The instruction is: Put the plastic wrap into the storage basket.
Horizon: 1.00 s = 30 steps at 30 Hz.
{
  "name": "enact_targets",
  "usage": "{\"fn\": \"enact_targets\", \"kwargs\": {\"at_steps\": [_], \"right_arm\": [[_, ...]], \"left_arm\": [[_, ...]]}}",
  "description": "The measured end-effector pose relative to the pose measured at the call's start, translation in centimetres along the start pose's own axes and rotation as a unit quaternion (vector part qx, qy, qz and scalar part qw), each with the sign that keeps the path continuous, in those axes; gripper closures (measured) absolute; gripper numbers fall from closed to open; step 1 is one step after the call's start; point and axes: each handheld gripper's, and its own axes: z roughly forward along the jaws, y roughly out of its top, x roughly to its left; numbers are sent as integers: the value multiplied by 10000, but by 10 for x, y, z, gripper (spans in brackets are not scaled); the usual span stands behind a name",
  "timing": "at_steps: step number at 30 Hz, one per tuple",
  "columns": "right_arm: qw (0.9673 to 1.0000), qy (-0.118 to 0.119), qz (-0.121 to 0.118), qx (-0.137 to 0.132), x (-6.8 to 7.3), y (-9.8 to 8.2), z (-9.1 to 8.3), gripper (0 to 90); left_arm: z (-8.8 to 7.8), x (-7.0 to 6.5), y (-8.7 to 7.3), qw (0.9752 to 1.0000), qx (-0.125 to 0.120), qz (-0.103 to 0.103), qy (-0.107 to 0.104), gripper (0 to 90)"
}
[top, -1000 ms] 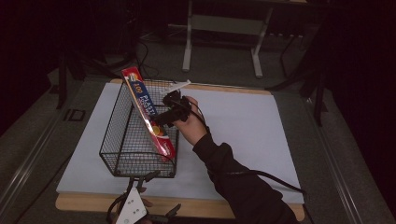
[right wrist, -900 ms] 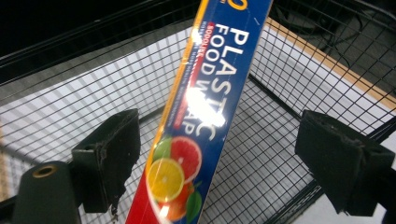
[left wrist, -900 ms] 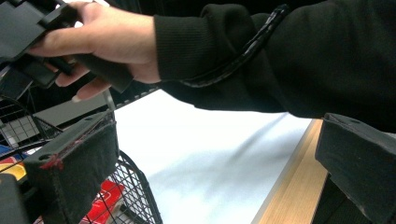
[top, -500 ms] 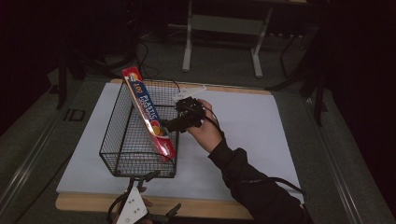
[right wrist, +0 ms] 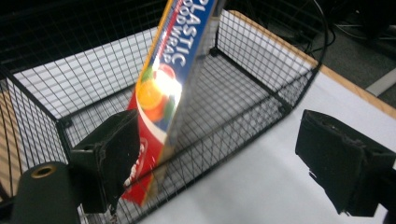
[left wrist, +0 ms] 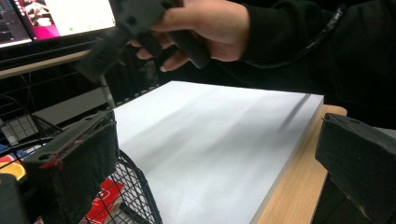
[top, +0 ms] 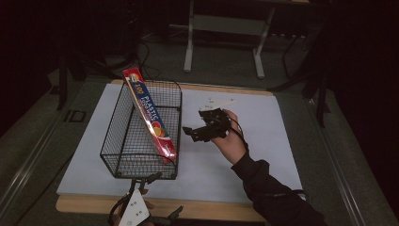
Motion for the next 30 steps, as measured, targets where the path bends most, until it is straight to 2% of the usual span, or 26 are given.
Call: {"fn": "enact_targets", "kwargs": {"at_steps": [1,5,7,10,20,22,30], "right_arm": [[10000,0,0,0,0,0,0,139],[9999,-100,109,33,-7,-26,-7,139],[9998,-103,134,55,-8,-29,-8,139],[9996,-138,230,67,-13,-45,-13,139],[9990,-252,373,46,-18,-71,-25,138],[9990,-316,315,52,-18,-77,-27,139],[9979,-524,376,95,-23,-100,-36,138]], "left_arm": [[0,0,0,10000,1,4,2,1],[0,-1,0,10000,1,14,12,1],[0,-1,1,10000,3,23,16,1],[0,-1,0,10000,5,25,18,1],[0,-1,1,10000,0,37,20,1],[0,-1,1,10000,6,33,20,1],[0,-1,1,10000,11,53,16,1]]}}
